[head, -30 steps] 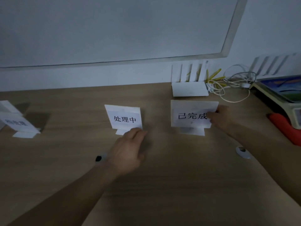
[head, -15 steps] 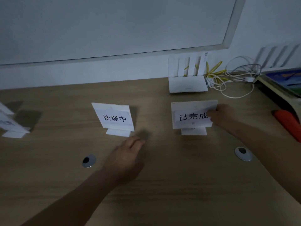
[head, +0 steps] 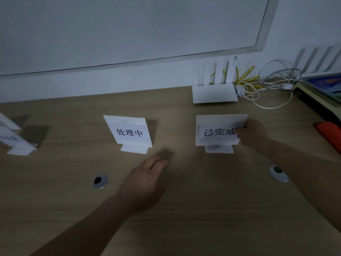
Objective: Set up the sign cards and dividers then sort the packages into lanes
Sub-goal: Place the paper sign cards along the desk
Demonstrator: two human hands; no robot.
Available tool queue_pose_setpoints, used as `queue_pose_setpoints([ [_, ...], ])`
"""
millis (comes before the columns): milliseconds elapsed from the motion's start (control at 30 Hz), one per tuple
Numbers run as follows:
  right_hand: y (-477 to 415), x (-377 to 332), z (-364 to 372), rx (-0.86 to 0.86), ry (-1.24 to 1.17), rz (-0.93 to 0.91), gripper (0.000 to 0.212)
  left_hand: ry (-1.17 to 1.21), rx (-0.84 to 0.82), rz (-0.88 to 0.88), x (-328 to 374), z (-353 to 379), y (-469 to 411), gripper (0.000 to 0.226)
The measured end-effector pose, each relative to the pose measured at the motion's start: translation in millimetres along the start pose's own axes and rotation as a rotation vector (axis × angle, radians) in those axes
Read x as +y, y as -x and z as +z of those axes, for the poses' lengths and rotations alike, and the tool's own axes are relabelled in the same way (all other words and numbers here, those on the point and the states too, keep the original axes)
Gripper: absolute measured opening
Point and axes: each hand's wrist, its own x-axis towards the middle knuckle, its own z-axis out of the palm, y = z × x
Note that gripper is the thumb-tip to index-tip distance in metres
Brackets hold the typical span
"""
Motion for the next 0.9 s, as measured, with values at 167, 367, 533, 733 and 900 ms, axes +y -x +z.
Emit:
queue_pose_setpoints([
  [167,-1.1,-4.6,-0.2,0.013,0.007,-0.001,0.011,-0.001,0.003,-0.008,1.2,-2.6,2.4,0.074],
  [367,1.2,-8.7,1.4,0.01,0.037,-0.004,0.015,-0.004,0.01,-0.011,-3.4,-4.1,6.6,0.075],
  [533,3.0,-13.0,-1.8,0.03,0.038,0.041,0.044,0.009,0.035,-0.008,-9.1,-8.1,12.7,0.077],
  [733,13.4,-18.4,-13.5,0.113,0.042,0.07,0.07,0.027,0.057,0.006,-13.8,-14.1,25.1,0.078],
  [900,43.3,-33.2,-25.0,0.253,-0.002,0.013,0.059,0.014,0.077,0.039,-23.0,-25.1,41.4,0.077],
])
